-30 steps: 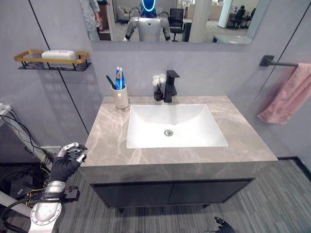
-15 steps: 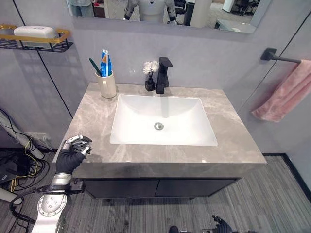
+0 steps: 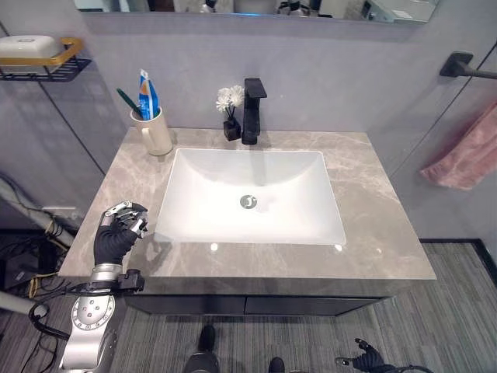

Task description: Put brush and paste in cup on sink, flatten towel.

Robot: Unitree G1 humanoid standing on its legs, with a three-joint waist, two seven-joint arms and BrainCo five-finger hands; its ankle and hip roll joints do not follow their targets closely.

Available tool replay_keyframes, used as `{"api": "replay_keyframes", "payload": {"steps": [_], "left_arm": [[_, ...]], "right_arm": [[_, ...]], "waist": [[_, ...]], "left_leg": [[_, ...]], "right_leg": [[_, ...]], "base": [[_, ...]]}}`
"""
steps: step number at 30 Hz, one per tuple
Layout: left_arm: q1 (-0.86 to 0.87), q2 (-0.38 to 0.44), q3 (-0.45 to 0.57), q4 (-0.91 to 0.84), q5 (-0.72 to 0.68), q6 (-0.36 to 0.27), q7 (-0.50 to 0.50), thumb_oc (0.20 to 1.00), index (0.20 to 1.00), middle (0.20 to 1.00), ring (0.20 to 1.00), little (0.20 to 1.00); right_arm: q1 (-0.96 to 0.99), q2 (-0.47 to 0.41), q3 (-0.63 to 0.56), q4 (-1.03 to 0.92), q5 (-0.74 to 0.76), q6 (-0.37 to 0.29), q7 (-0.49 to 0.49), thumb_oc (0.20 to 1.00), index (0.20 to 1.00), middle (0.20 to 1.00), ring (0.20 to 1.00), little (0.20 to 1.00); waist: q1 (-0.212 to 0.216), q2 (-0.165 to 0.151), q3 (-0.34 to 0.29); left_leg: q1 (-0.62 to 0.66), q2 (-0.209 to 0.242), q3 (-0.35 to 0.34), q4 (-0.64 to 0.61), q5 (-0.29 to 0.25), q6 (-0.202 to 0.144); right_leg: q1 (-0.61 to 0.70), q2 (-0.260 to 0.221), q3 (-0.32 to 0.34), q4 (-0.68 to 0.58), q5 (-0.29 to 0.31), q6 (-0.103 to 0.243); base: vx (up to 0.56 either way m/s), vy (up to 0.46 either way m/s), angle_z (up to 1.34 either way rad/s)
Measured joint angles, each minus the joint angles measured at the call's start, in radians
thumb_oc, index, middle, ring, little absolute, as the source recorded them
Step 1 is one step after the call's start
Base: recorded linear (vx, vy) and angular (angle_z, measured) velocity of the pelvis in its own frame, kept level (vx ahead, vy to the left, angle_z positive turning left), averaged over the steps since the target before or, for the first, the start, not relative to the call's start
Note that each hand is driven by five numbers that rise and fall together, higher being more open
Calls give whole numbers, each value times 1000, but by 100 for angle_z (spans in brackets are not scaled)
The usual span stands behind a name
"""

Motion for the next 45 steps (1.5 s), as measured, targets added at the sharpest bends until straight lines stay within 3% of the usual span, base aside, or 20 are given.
{"api": "replay_keyframes", "payload": {"steps": [1,2,3,4,6,8,11,16,20,26,32,37,41,45], "left_arm": [[0,1,3,11,0,-1,7,200,200,200,200,200],[-8,6,6,19,0,-1,12,200,200,200,200,200],[-32,13,5,18,0,-1,10,200,200,200,200,200],[-1,33,17,24,0,0,6,200,200,200,200,200],[24,51,23,26,0,-1,2,200,200,200,200,200],[24,56,51,26,3,-2,2,200,200,200,200,200],[51,59,60,5,7,-2,2,200,200,200,200,200],[150,88,118,-54,13,3,-13,200,200,200,200,200],[191,92,157,-52,12,15,-24,200,200,200,200,200],[214,149,172,-22,-19,61,-61,200,200,200,200,200],[190,334,178,109,-128,99,-71,200,200,200,200,200],[119,339,195,151,-126,123,-64,200,200,200,200,200],[-5,370,96,197,-113,150,-66,200,200,200,200,200],[-71,377,72,250,-106,171,-64,200,200,200,200,200]], "right_arm": [[9,-8,0,19,-2,3,0,1000,1000,1000,1000,1000],[26,21,0,19,-5,2,2,1000,1000,1000,1000,1000],[49,32,0,19,-9,3,4,1000,1000,1000,1000,1000],[70,45,-35,10,-11,-1,6,1000,1000,1000,1000,1000],[92,63,-38,8,-11,5,8,1000,1000,1000,1000,1000],[101,92,-13,5,-15,8,17,1000,1000,1000,1000,1000],[109,103,-8,5,-31,9,27,1000,1000,1000,1000,1000],[99,103,-12,12,-31,8,29,1000,1000,1000,1000,1000],[105,96,-13,22,-31,9,34,1000,1000,1000,1000,1000],[125,69,-17,20,-32,12,56,1000,1000,1000,1000,1000],[129,58,-8,16,-50,27,84,1000,1000,1000,1000,1000],[109,58,32,-4,-51,29,103,1000,1000,1000,1000,1000],[83,63,84,-16,-51,30,119,1000,1000,1000,1000,1000],[55,65,100,-38,-51,32,119,1000,1000,1000,1000,1000]], "waist": [[-1,15,-2],[-18,-26,-21],[-32,-41,-19],[-30,-30,-15],[-25,-29,-47],[-26,-47,-58],[-25,-58,-66],[4,-77,-78],[19,-41,-76],[18,-22,-97],[15,-42,-111],[17,-55,-117],[17,-72,-118],[18,-96,-120]], "left_leg": [[16,-22,11,40,62,-14],[29,-85,37,31,54,10],[47,-113,53,22,53,23],[97,-124,91,0,25,64],[141,-148,125,-46,22,70],[138,-173,144,-47,25,86],[135,-175,146,-55,33,89],[136,-155,144,-63,37,66],[132,-121,132,-67,40,50],[99,-96,110,-67,48,32],[68,-90,100,-65,55,30],[53,-94,82,-63,62,20],[25,-91,31,-64,72,13],[-1,-84,7,-64,78,5]], "right_leg": [[3,-28,48,23,-16,28],[4,-90,65,25,-28,46],[9,-113,61,30,-9,40],[15,-134,72,73,17,59],[-6,-166,66,98,-12,72],[-3,-190,67,69,-15,71],[3,-189,65,34,9,101],[27,-170,64,-9,-6,138],[26,-131,59,-12,-19,116],[6,-106,37,-18,-25,99],[-20,-98,33,-18,-19,99],[-22,-92,11,-10,-17,99],[-20,-77,-41,-10,-23,92],[-33,-65,-63,-10,-27,85]], "base": [[179,421,-79],[169,398,-69],[184,472,-44],[67,252,-67],[33,167,-66],[25,95,-23],[28,59,-6],[36,31,1],[30,18,5],[23,12,10],[21,-7,3],[43,-17,12],[30,-20,34],[22,-29,21]]}}
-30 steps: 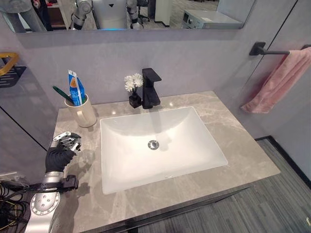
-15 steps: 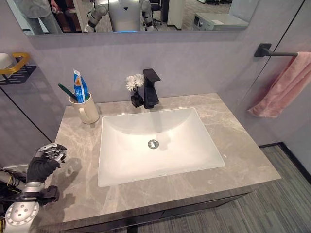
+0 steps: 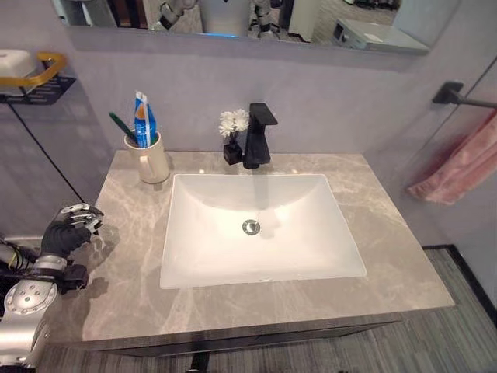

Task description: Put brush and paste in cup on sink, flatten towel.

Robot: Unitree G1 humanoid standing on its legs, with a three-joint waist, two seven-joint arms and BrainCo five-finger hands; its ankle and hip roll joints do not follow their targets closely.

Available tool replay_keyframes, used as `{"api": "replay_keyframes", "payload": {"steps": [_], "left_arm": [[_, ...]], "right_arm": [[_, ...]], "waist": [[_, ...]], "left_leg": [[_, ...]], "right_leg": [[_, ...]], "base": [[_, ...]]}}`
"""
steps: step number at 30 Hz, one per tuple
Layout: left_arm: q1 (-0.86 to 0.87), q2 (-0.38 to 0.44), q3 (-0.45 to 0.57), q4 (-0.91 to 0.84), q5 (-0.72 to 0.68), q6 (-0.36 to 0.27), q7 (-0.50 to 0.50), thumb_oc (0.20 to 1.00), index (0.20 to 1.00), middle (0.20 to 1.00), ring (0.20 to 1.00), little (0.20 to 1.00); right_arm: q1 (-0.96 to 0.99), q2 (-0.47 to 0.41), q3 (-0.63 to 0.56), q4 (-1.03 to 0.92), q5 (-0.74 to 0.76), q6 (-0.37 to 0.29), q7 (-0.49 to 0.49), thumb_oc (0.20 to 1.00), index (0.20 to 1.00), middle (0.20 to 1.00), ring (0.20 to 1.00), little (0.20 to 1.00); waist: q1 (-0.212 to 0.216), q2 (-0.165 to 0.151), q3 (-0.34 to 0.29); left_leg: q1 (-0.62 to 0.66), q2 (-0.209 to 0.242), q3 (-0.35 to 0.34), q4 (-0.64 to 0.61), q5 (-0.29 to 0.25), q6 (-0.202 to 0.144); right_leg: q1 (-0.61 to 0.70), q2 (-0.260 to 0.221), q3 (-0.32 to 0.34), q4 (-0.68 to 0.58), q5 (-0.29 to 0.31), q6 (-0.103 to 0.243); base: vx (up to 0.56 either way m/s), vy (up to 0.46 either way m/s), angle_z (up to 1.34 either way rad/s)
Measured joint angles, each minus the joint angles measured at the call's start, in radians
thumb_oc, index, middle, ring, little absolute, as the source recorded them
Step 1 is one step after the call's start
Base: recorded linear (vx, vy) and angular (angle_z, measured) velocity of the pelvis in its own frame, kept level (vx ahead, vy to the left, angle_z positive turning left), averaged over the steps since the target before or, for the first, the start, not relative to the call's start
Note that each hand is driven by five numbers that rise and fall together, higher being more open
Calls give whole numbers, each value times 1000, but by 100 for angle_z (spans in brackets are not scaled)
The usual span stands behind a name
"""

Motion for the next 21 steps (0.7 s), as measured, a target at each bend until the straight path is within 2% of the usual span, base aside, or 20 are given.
{"api": "replay_keyframes", "payload": {"steps": [1,8,13,17,21], "left_arm": [[-55,22,-37,44,0,4,3,200,200,200,200,200],[-157,92,-57,53,31,16,20,200,200,200,200,200],[-273,170,-97,119,38,35,42,200,200,200,200,200],[-412,245,-162,209,38,36,57,200,200,200,200,200],[-574,286,-247,282,22,35,82,200,200,200,200,200]], "right_arm": [[3,0,3,-31,1,9,0,1000,1000,1000,1000,1000],[-16,14,41,-82,1,16,3,1000,1000,1000,1000,1000],[-12,16,60,-71,1,18,18,1000,1000,1000,1000,1000],[-33,14,60,-63,1,19,17,1000,1000,1000,1000,1000],[-70,9,63,-63,2,19,17,1000,1000,1000,1000,1000]], "waist": [[1,-13,10],[0,-57,26],[-5,-74,52],[-28,-85,77],[-39,-79,121]], "left_leg": [[-16,2,-18,1,7,-3],[-61,1,-33,2,16,-14],[-96,1,-33,2,20,-16],[-137,5,-30,2,27,-17],[-172,4,-21,3,43,-14]], "right_leg": [[-8,6,-16,0,-1,-2],[-43,9,-33,0,-2,-4],[-79,10,-32,0,3,-3],[-122,12,-29,1,13,-3],[-164,9,-13,1,30,2]], "base": [[52,-17,27],[5,-4,9],[-26,8,1],[-59,32,-3],[-78,45,-10]]}}
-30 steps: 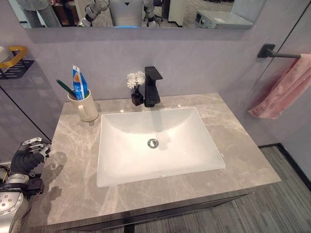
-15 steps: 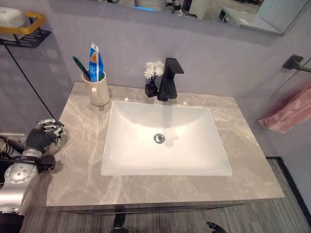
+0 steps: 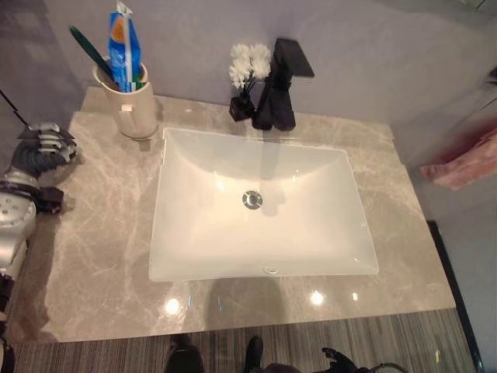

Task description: Put brush and paste in cup on sink, flatten towel.

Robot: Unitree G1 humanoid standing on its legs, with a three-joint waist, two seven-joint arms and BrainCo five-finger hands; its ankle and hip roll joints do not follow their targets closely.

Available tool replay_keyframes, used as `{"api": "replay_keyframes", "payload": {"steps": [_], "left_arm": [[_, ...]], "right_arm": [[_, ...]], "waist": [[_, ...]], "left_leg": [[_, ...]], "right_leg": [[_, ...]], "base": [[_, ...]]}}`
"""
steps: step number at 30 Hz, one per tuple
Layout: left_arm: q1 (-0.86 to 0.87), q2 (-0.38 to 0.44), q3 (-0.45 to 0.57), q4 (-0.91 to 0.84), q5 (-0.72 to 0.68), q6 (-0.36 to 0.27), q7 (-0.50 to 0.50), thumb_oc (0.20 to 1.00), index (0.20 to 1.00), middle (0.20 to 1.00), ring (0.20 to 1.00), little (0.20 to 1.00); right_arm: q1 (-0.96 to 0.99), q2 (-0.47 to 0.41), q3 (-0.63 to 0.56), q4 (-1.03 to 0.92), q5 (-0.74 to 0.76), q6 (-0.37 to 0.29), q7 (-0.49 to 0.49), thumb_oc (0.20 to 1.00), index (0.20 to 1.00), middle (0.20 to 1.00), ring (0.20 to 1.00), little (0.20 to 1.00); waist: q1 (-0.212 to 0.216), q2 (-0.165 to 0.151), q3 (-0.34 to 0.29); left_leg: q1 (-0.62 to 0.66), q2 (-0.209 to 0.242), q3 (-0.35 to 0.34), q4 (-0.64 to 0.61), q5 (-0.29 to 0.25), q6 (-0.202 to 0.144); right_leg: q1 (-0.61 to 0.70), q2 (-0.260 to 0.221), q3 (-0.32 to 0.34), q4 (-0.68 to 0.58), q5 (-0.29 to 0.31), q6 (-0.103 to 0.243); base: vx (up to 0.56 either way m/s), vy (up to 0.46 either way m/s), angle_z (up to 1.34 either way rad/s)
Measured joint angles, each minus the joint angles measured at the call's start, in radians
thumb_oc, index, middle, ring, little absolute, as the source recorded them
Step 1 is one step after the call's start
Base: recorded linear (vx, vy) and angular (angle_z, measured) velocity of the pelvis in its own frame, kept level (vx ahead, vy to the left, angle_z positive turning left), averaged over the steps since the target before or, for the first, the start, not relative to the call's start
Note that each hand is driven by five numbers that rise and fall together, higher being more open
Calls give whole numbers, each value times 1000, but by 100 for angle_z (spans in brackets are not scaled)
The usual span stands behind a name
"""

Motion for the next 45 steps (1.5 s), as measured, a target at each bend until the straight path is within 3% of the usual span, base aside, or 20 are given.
{"api": "replay_keyframes", "payload": {"steps": [4,14,20,23,32,45], "left_arm": [[-109,103,-64,27,-36,-2,7,200,200,200,200,200],[-39,102,-53,-79,-22,-5,2,200,200,200,200,200],[137,90,33,-112,56,23,-5,200,200,200,200,200],[186,31,100,-113,85,30,-4,200,200,200,200,200],[239,8,108,-119,83,36,-6,200,200,200,200,200],[180,1,88,-108,76,18,5,200,200,200,200,200]], "right_arm": [[-42,-5,0,-21,22,-2,-3,1000,1000,1000,1000,1000],[-45,-8,0,-32,20,-2,0,1000,1000,1000,1000,1000],[-39,-8,0,-11,18,7,3,1000,1000,1000,1000,1000],[-24,-12,0,-9,15,14,6,1000,1000,1000,1000,1000],[1,-27,0,-7,-2,15,21,1000,1000,1000,1000,1000],[7,-32,0,2,-1,15,20,1000,1000,1000,1000,1000]], "waist": [[-12,24,50],[-12,44,64],[16,55,40],[20,62,-8],[16,54,-62],[-25,61,-56]], "left_leg": [[-31,1,25,0,6,2],[19,4,37,0,2,2],[48,8,19,-1,-2,-3],[48,7,18,-1,1,1],[9,26,17,-1,4,-9],[-31,28,54,0,12,-8]], "right_leg": [[-48,-6,33,0,21,3],[-2,-5,36,0,19,-1],[35,1,28,-1,14,-5],[37,1,25,-1,13,-3],[-6,16,29,-5,16,-15],[-69,13,69,-1,33,-10]], "base": [[-16,50,-19],[37,0,-3],[19,-49,5],[-12,-24,2],[-47,-19,-2],[-17,6,-9]]}}
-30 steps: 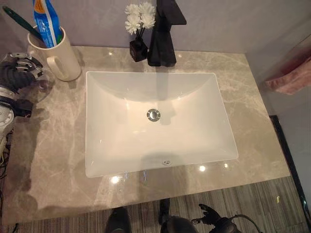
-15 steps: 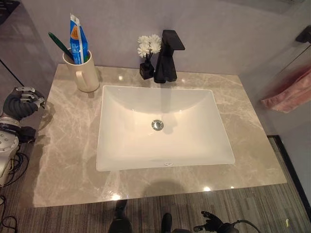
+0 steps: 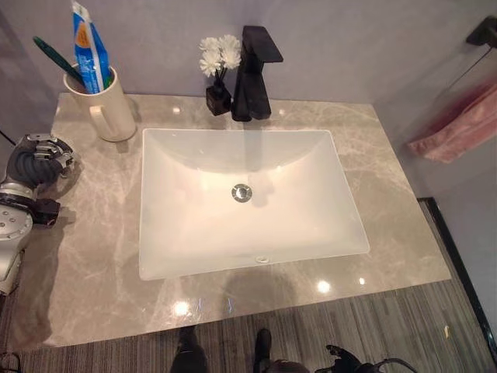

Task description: Put brush and paste in cup on sink, flatten towel.

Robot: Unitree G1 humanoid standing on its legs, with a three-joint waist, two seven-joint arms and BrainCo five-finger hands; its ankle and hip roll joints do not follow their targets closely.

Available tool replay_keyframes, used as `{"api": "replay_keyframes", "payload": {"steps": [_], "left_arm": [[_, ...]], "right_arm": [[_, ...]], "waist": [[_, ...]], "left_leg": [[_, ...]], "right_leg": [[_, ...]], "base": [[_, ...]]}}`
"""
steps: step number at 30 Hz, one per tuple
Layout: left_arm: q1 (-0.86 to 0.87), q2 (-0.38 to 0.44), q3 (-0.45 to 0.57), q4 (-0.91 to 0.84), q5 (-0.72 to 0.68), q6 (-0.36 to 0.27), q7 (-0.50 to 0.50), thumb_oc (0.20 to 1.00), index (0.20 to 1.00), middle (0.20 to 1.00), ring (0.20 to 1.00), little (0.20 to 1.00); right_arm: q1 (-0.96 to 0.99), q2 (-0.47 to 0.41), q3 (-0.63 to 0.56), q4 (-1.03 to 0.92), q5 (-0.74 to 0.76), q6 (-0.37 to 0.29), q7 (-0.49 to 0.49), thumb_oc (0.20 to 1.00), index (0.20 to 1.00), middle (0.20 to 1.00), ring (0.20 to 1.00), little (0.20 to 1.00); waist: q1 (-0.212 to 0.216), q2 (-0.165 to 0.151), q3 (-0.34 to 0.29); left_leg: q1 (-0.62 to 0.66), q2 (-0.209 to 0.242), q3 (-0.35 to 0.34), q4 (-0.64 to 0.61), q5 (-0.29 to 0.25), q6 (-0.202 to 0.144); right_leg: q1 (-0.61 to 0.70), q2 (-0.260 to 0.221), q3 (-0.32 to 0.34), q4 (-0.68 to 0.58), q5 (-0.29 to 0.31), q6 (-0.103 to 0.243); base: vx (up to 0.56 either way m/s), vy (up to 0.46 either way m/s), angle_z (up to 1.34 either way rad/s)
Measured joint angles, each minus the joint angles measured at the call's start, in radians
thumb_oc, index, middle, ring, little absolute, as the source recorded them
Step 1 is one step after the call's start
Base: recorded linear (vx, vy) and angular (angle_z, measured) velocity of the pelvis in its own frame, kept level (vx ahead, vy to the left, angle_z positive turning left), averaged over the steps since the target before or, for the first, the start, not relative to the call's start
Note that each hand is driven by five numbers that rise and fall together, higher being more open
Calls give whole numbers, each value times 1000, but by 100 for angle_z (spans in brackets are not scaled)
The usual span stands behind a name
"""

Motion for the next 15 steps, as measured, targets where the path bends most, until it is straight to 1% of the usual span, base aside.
{"api": "replay_keyframes", "payload": {"steps": [6,15], "left_arm": [[-67,-7,-44,40,0,-12,1,200,200,200,200,200],[-143,-8,-74,91,-2,-19,8,200,200,200,200,200]], "right_arm": [[-6,-10,0,-1,0,0,0,1000,1000,1000,1000,1000],[-12,-12,0,-23,2,-1,0,1000,1000,1000,1000,1000]], "waist": [[-6,15,10],[-18,15,11]], "left_leg": [[-8,4,13,0,0,0],[-24,7,21,0,-3,2]], "right_leg": [[-15,2,12,0,2,-1],[-37,3,22,0,5,-1]], "base": [[7,1,-5],[17,-2,-4]]}}
